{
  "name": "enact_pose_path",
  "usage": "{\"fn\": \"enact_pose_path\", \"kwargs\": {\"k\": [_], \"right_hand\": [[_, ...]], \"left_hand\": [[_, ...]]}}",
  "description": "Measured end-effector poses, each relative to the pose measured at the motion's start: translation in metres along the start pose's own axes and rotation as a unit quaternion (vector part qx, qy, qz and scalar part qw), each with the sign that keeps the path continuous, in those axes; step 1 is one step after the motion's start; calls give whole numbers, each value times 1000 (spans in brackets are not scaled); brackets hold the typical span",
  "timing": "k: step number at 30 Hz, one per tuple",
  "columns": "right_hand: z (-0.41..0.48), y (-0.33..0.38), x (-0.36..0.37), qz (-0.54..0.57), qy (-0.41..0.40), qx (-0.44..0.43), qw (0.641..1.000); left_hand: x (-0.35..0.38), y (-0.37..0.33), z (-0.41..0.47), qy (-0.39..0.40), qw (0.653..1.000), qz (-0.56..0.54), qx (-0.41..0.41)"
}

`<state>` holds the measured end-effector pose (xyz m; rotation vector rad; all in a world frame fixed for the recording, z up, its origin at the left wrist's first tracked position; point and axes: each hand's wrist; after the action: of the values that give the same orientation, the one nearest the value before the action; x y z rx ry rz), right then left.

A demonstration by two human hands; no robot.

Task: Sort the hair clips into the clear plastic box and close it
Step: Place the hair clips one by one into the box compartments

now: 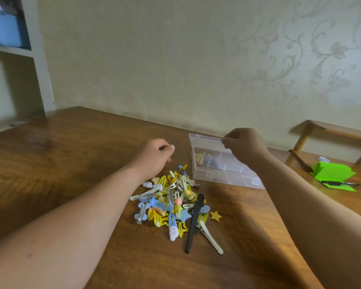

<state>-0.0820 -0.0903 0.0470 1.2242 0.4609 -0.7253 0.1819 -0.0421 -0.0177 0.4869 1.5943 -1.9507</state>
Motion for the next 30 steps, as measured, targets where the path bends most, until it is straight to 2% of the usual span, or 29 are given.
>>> {"fn": "enact_pose_path", "kwargs": {"k": [2,4,7,12,15,21,26,30], "right_hand": [[-24,9,-9,66,-20,-45,997],[-51,14,-13,110,4,-85,990],[-84,13,-12,131,100,-126,978],[-96,4,-8,133,307,-111,936],[-93,1,-10,113,373,-115,914],[-95,3,-7,26,394,-112,912],[-101,7,3,-51,344,-131,928],[-100,7,3,-70,337,-126,930]], "left_hand": [[0,0,0,0,1000,-7,-4],[0,-1,-1,-1,1000,-3,-5],[-1,-2,-3,-2,1000,-1,-2],[-3,1,-5,-7,1000,-14,0],[-4,2,-5,-7,1000,-12,2],[-2,0,-5,-7,1000,-4,4],[-1,0,-6,-9,1000,-1,4],[-2,0,-6,-9,1000,-4,0]]}}
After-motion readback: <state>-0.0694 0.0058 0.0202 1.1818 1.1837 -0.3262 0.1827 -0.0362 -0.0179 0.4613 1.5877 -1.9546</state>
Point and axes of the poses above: each hand's wrist, its own z-axis towards the middle knuckle, its own x-axis out of the palm, y = z × x, and after that the axes turned 7 degrees about z, right-handed
